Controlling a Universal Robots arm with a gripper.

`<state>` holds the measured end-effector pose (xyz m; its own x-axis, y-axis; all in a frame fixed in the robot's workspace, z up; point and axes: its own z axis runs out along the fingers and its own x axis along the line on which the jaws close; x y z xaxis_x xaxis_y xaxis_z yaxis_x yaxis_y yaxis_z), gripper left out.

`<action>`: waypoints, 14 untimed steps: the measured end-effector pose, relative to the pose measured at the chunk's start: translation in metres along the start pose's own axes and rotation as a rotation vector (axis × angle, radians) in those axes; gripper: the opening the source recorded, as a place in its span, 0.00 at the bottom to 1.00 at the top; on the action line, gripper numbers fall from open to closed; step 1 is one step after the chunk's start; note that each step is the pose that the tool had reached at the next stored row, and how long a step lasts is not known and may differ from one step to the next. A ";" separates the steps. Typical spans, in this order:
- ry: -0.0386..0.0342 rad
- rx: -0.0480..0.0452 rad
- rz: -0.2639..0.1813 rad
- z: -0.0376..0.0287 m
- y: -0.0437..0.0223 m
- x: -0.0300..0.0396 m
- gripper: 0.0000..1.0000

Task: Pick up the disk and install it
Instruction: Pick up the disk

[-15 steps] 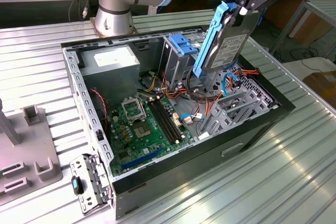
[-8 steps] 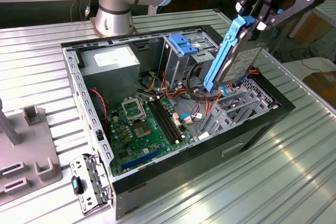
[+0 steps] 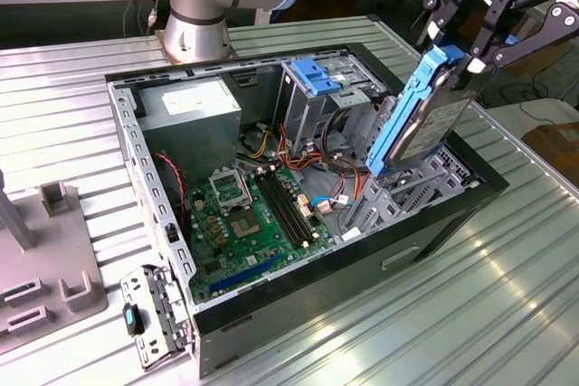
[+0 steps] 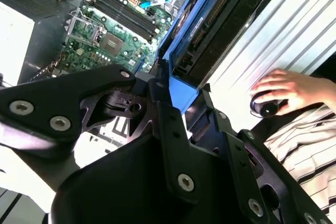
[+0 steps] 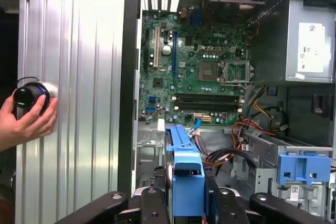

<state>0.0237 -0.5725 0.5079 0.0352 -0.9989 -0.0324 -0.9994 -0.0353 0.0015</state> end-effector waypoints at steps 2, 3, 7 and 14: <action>0.0001 0.0000 0.000 0.0007 -0.0079 0.0004 0.36; 0.0000 0.0000 0.000 0.0011 -0.0140 0.0007 0.36; 0.0000 -0.0001 0.000 0.0033 -0.0216 0.0011 0.36; 0.0001 -0.0001 0.000 0.0300 -0.0241 0.0021 0.36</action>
<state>0.0478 -0.5727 0.4779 0.0352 -0.9989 -0.0323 -0.9994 -0.0352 0.0016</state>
